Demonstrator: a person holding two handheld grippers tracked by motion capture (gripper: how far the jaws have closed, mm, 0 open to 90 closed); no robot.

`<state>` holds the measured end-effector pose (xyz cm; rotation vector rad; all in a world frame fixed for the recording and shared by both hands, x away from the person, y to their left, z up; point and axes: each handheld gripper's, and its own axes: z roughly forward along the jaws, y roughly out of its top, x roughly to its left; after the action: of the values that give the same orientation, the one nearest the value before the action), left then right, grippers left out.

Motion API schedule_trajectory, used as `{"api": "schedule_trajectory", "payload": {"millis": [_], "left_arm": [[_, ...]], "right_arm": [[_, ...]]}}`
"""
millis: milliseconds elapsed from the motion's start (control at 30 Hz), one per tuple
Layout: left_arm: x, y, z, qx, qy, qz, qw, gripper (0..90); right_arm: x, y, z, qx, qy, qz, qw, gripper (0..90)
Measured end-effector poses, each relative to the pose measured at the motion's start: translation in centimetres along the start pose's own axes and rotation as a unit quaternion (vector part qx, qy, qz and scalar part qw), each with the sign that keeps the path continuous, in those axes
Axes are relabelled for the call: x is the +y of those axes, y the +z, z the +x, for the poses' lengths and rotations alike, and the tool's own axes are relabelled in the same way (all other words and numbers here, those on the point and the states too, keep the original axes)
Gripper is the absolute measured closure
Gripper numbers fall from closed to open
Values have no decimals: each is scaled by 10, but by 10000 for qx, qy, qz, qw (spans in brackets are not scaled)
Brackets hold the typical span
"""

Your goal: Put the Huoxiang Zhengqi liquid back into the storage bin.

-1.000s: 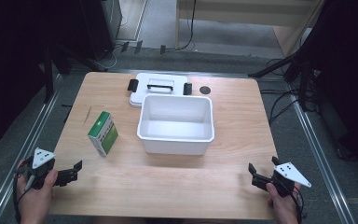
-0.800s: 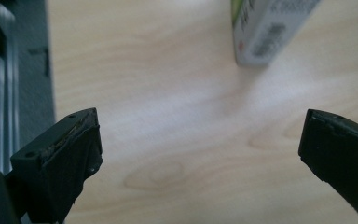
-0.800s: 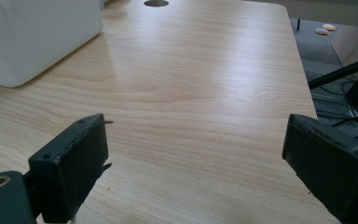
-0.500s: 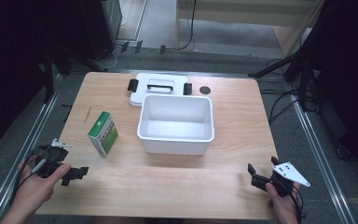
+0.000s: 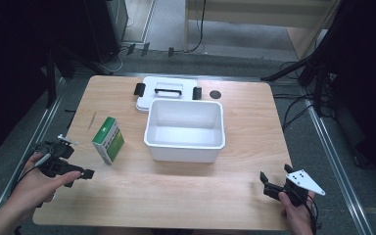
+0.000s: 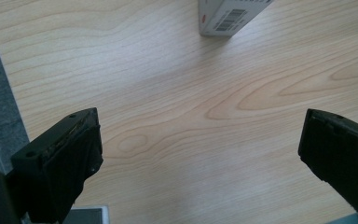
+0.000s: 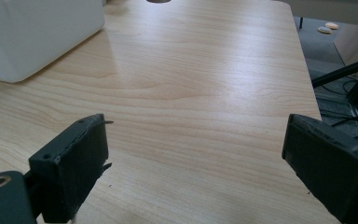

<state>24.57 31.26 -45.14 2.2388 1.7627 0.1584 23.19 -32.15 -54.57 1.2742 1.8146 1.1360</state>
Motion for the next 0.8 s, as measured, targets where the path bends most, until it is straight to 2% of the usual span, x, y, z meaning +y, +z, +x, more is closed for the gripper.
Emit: {"api": "schedule_trajectory", "payload": {"millis": [67,200,700,800], "left_arm": [[5,-1,-3,26,47,126,9999,9],[12,-2,-6,93,83,178,9998,40],[42,-20,-13,169,203,221,9994,71],[48,-22,-14,101,223,303,9992,76]], "right_arm": [[0,0,0,5,5,2,10000,69],[0,0,0,17,3,2,10000,69],[0,0,0,47,4,15,10000,69],[0,0,0,49,15,19,10000,69]]}}
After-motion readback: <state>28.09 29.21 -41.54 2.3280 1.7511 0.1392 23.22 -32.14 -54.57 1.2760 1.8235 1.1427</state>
